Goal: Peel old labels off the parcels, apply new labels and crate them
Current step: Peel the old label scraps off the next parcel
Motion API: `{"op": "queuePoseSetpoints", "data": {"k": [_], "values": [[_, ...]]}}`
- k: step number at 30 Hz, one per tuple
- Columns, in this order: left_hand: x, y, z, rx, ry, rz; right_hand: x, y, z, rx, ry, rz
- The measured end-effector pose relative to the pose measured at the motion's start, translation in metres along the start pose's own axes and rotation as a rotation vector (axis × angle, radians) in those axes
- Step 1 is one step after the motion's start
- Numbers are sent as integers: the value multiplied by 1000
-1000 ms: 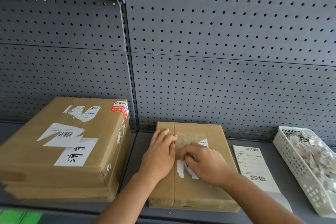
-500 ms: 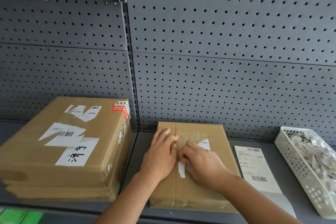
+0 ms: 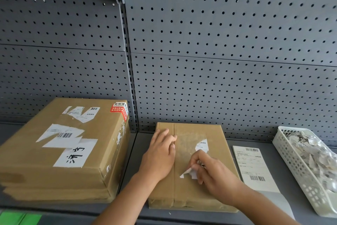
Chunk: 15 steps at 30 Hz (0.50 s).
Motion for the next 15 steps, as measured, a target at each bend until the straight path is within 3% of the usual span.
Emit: {"op": "queuePoseSetpoints", "data": {"k": [10, 12, 15], "values": [[-1, 3, 2, -2, 3, 16, 9, -12, -18, 180, 117, 390], [-2, 2, 1, -11, -2, 18, 12, -21, -15, 269, 138, 386], [-3, 2, 0, -12, -3, 18, 16, -28, -11, 246, 146, 275]]}}
Point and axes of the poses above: each hand's wrist, its own z-axis towards the middle knuckle, its own y-axis out of the palm, x = y × z, the point moved 2 cm from there along z, towards the middle knuckle, and after that the axes turned 5 degrees about x, right-handed, at the moved point
